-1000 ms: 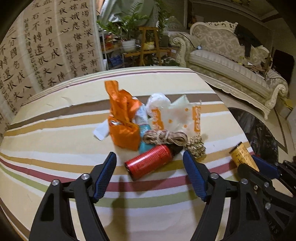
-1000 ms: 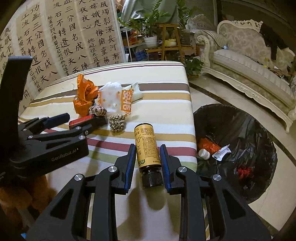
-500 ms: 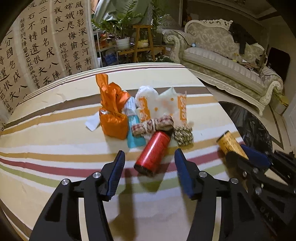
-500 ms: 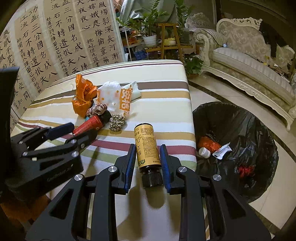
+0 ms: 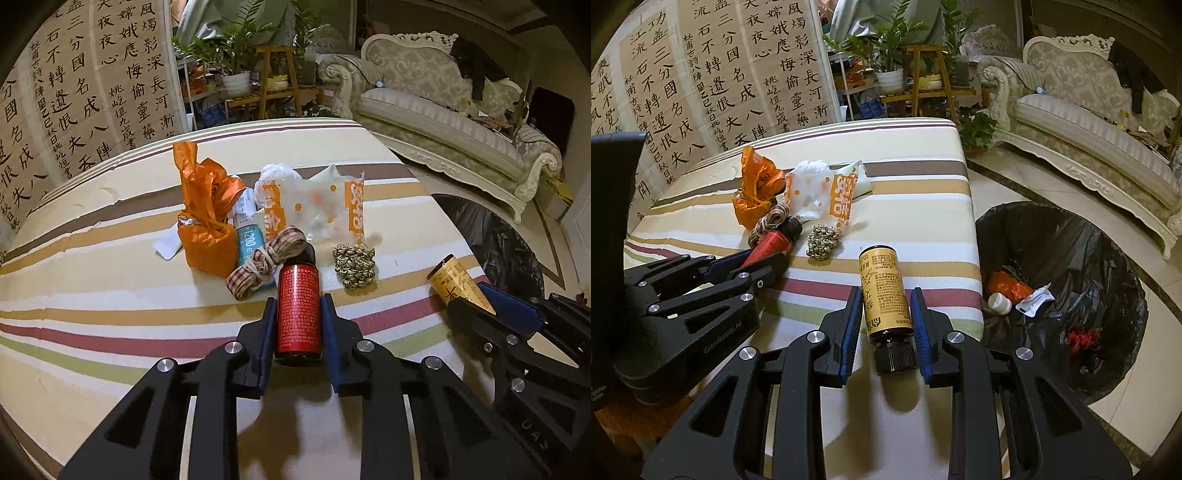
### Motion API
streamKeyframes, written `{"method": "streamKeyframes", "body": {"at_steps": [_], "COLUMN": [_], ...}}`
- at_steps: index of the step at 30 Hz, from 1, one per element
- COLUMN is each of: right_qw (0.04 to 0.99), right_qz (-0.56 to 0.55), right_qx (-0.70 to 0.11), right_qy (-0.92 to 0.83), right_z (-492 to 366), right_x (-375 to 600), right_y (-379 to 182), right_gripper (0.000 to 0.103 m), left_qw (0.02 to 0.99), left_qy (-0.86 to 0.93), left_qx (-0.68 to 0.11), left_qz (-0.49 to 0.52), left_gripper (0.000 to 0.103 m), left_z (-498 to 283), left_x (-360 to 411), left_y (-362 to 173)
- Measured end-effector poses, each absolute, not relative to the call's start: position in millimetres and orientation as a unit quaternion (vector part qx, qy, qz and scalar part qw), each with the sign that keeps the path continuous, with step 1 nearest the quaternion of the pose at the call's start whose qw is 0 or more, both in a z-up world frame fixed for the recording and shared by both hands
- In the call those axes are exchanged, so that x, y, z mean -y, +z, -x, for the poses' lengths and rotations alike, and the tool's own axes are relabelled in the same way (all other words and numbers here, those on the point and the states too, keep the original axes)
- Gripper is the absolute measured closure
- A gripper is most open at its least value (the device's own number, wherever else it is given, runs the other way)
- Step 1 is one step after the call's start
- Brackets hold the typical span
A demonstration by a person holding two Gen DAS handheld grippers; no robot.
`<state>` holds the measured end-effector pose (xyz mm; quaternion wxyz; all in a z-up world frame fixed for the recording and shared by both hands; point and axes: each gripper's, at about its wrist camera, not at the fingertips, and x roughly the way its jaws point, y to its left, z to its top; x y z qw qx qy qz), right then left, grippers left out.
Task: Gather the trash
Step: 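Grasp the gold bottle with the right tool while the left tool grasps the red bottle, then carry both bottles over the bin and open both tools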
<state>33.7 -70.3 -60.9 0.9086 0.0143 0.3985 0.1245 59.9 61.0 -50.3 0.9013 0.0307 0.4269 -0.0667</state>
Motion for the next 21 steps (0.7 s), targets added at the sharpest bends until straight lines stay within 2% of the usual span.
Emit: {"method": "streamKeyframes", "body": {"at_steps": [21], "right_qw": [0.924], "right_qz": [-0.023], "right_qx": [-0.371], "right_qy": [0.088], "right_z": [-23], "right_x": [96], "right_y": [-46], "right_gripper": [0.077], "left_qw": [0.913], "left_qy": [-0.100], "left_qx": [-0.395], "left_qz": [-0.010], "left_gripper": [0.078], "left_z": [-32], "left_x": [-40], "left_y": [-28]}}
